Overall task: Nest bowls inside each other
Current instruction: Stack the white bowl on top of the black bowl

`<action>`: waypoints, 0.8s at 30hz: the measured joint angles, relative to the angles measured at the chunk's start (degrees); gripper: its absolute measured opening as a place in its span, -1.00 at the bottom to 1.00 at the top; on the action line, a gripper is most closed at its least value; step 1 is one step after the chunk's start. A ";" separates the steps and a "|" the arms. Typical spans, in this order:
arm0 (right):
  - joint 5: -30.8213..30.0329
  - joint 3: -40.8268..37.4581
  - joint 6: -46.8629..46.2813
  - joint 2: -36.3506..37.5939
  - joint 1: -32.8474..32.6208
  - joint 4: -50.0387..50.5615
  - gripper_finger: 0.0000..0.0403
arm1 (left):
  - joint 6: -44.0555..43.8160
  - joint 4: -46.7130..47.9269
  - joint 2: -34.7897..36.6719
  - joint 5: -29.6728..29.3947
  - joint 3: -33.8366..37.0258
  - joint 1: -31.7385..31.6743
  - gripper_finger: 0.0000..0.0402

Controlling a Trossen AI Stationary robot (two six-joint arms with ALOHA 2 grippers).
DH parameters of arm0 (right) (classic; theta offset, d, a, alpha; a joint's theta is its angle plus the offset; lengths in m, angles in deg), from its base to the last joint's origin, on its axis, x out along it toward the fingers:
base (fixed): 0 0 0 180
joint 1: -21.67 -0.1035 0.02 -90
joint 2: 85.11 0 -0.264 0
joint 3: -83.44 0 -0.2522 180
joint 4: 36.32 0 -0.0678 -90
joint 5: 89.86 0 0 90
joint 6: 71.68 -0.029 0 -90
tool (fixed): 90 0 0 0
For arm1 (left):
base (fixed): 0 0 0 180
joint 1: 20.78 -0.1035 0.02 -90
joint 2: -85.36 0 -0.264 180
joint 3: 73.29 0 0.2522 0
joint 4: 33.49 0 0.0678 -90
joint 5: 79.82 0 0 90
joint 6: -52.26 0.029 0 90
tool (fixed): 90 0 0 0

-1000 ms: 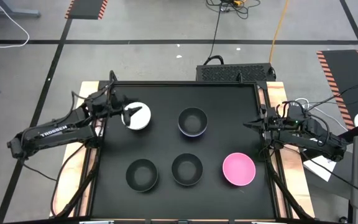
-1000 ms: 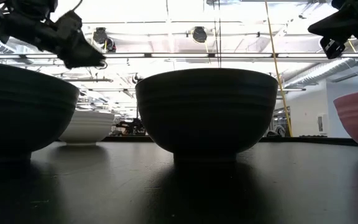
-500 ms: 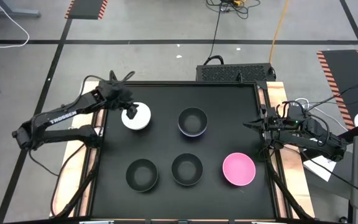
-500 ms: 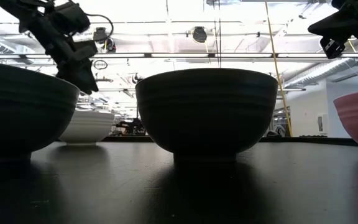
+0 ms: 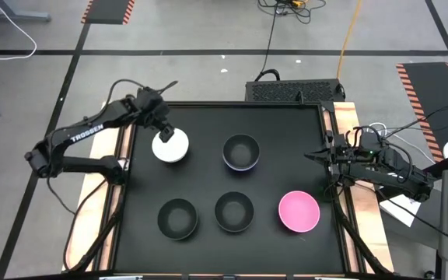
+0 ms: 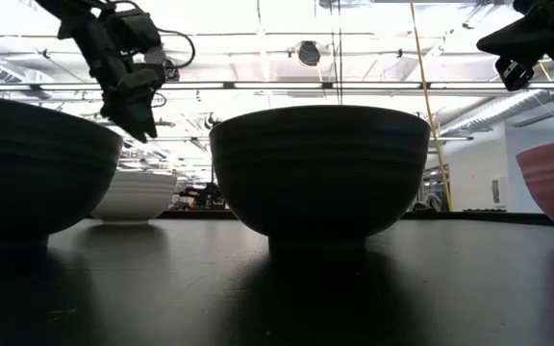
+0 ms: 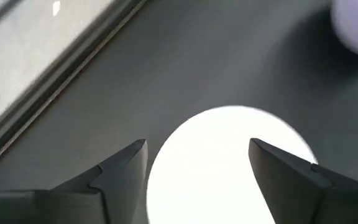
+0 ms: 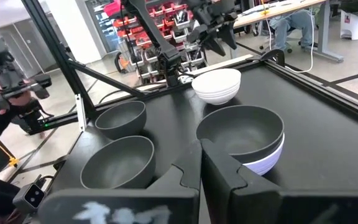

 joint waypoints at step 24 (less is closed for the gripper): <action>0.30 -0.01 -0.09 0.00 0.00 0.02 -1.00 | 3.11 10.93 -8.89 5.01 -2.17 -4.32 0.49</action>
